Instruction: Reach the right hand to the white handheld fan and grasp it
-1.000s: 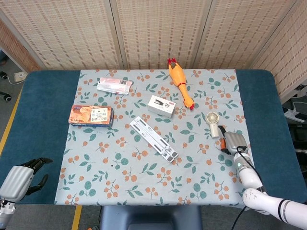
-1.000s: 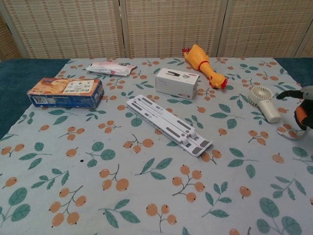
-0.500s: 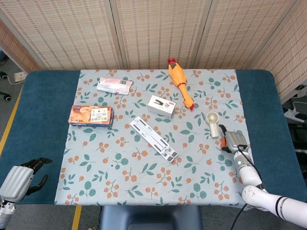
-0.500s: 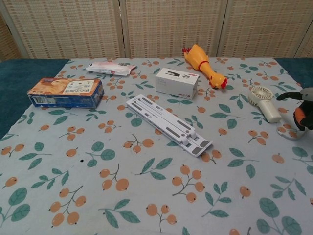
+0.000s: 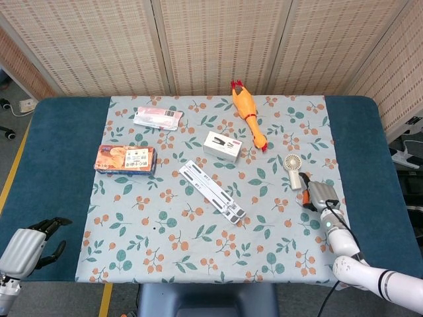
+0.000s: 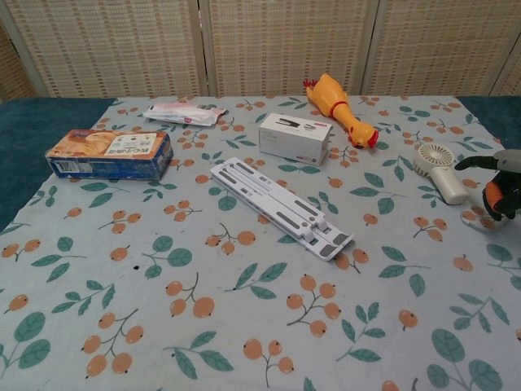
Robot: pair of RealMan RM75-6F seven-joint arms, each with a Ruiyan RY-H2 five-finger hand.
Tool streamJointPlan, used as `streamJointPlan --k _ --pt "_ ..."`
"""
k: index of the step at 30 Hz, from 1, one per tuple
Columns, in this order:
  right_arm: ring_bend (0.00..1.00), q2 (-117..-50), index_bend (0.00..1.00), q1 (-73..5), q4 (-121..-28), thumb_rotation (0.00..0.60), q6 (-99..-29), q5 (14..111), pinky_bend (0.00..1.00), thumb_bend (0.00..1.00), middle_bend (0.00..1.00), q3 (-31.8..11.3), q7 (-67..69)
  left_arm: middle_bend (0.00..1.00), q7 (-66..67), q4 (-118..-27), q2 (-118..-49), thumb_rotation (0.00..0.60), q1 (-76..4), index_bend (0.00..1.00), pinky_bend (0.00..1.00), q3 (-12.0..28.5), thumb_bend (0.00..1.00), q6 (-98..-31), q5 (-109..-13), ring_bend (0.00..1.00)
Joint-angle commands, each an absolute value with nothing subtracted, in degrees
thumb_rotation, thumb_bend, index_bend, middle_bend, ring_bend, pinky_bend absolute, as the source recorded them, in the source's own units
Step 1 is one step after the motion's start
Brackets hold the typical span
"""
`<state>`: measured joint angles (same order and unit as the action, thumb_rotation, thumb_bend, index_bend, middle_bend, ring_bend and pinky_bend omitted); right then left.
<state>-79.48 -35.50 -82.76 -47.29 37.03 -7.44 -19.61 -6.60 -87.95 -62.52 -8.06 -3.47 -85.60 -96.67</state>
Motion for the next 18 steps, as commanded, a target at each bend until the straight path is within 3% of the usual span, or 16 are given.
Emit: streamJointPlan --k 1,18 --pt "0.57 -79.9 0.02 -35.7 -82.1 0.6 -47.1 37.4 0.63 0.81 0.64 -7.3 -19.1 0.33 -6.6 -88.0 -62.5 0.6 -8.0 0.3 0.59 -3.5 0.43 -85.7 -96.7 0.38" --pt "0.57 -80.5 0.02 -36.0 -80.9 0.6 -47.2 38.6 0.63 0.81 0.64 -7.4 -17.4 0.33 -6.5 -88.0 -62.5 0.6 -8.0 0.3 0.59 -3.4 0.43 -85.5 -96.6 0.38"
